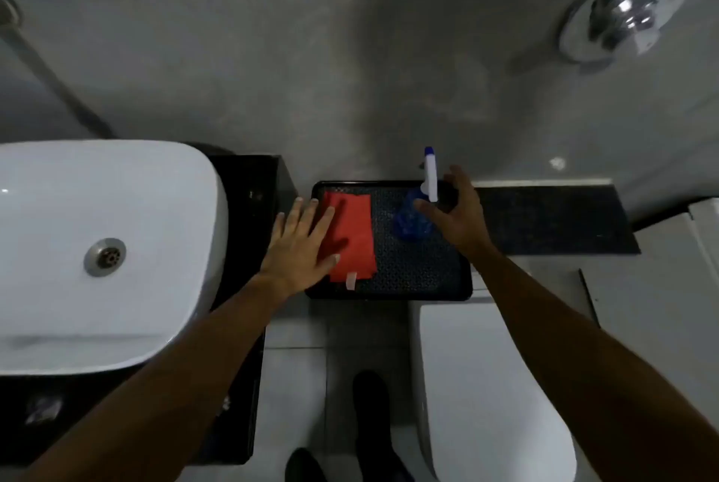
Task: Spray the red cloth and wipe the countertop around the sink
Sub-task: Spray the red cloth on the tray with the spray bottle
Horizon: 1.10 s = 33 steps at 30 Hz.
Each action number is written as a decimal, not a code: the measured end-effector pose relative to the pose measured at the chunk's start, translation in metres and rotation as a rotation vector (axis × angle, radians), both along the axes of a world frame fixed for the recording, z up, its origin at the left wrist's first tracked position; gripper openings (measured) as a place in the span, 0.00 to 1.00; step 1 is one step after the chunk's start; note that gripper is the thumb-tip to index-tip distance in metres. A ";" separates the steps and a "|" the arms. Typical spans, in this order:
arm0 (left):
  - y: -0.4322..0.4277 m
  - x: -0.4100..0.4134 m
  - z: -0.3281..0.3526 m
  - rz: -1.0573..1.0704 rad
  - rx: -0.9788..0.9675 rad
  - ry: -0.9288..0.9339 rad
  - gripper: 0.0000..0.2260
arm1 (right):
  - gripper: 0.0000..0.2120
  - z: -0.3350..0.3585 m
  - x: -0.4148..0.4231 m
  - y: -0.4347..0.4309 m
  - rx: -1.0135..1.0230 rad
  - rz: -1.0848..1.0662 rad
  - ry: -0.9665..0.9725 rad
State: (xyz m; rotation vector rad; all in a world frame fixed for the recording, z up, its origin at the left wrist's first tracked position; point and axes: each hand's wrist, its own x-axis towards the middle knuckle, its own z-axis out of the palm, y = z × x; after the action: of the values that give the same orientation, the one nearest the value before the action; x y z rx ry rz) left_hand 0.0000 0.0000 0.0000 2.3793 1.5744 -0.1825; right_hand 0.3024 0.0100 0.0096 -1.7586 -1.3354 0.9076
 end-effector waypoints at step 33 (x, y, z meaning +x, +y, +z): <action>-0.055 -0.002 -0.130 0.085 -0.127 0.031 0.40 | 0.20 -0.014 -0.040 0.064 -0.487 0.766 -0.127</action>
State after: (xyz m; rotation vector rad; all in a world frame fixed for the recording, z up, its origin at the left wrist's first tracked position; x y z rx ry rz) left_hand -0.0019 -0.0547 -0.1300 2.2197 1.6237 -0.2935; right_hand 0.2622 0.0743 -0.0043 -1.6583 -2.0622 1.6692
